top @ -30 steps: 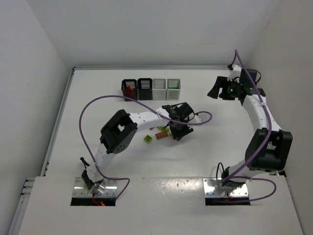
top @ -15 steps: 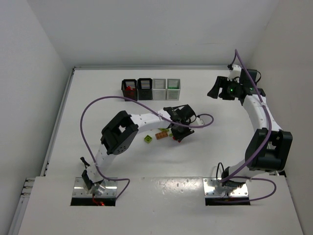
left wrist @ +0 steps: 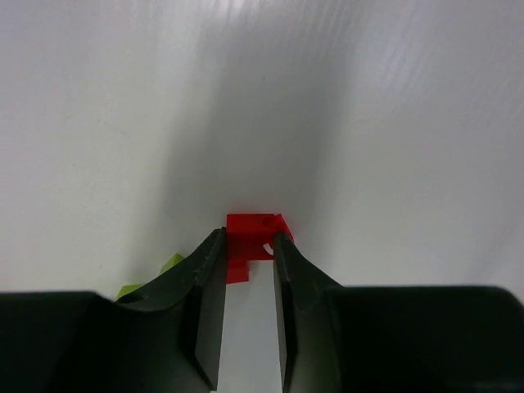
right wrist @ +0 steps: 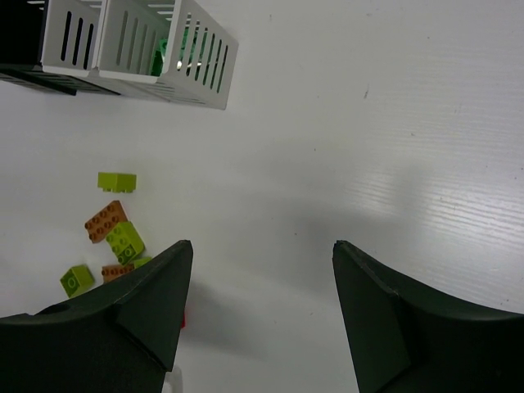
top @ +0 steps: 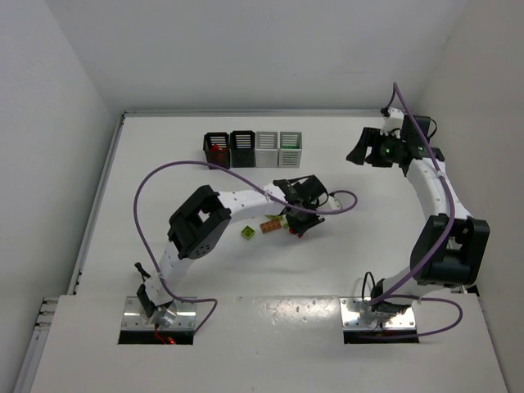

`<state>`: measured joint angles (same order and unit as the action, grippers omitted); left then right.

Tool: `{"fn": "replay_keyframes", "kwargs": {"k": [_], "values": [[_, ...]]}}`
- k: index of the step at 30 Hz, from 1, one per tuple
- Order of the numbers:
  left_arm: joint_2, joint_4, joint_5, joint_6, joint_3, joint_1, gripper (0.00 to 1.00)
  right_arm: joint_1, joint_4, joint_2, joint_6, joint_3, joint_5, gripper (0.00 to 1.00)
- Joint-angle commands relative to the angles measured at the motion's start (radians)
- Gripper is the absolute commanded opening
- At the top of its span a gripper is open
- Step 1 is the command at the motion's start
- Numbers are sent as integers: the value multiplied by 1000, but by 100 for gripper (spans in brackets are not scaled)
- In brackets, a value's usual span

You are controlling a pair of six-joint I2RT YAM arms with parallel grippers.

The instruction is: Sort the legos into containers by color

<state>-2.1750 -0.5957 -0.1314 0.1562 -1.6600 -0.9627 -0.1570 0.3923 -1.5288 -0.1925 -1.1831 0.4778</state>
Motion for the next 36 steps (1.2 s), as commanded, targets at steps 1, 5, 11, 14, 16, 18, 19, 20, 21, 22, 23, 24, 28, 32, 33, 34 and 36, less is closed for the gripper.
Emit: {"fn": "replay_keyframes", "kwargs": {"k": [1,5,11,14,16,18,19,20,21,22,23,24,28,32,33,34,36], "values": [[59,-15,33,6,19,48,19,-6,-47,-5,-15,2,28,70],[122,-29,35,6,-15,116,16,-6,-47,-5,-24,2,38,70],[205,-73,16,6,-75,231,14,-6,-56,-14,-24,2,56,70],[239,-93,-7,6,-121,297,12,-6,-56,-14,-24,2,56,70],[254,-104,-17,6,-151,330,12,-6,-66,-14,-33,11,65,70],[264,-116,-17,6,-199,384,12,-6,-66,-14,-33,11,65,70],[264,-116,-17,6,-213,404,12,-6,-66,-14,-33,11,65,70],[255,-125,-17,6,-243,444,12,-6,-66,-14,-33,11,65,70],[254,-125,-7,6,-260,465,12,-6,-66,-14,-33,11,65,70],[232,-125,-7,6,-277,487,12,-6,-66,-14,-33,11,65,70],[221,-125,9,6,-311,527,12,-6,-66,-14,-33,11,74,70],[210,-125,22,-7,-329,545,12,-6,-66,-14,-33,20,74,70],[152,-125,113,-61,-405,630,12,4,-66,-14,-33,31,74,70],[104,-125,156,-73,-448,673,12,4,-66,-14,-33,31,74,70],[95,-125,165,-82,-458,686,12,4,-66,-14,-33,31,84,70],[86,-125,165,-83,-458,699,14,4,-66,-14,-33,31,84,70],[70,-125,165,-92,-458,709,14,13,-66,-14,-24,31,84,70]]}}
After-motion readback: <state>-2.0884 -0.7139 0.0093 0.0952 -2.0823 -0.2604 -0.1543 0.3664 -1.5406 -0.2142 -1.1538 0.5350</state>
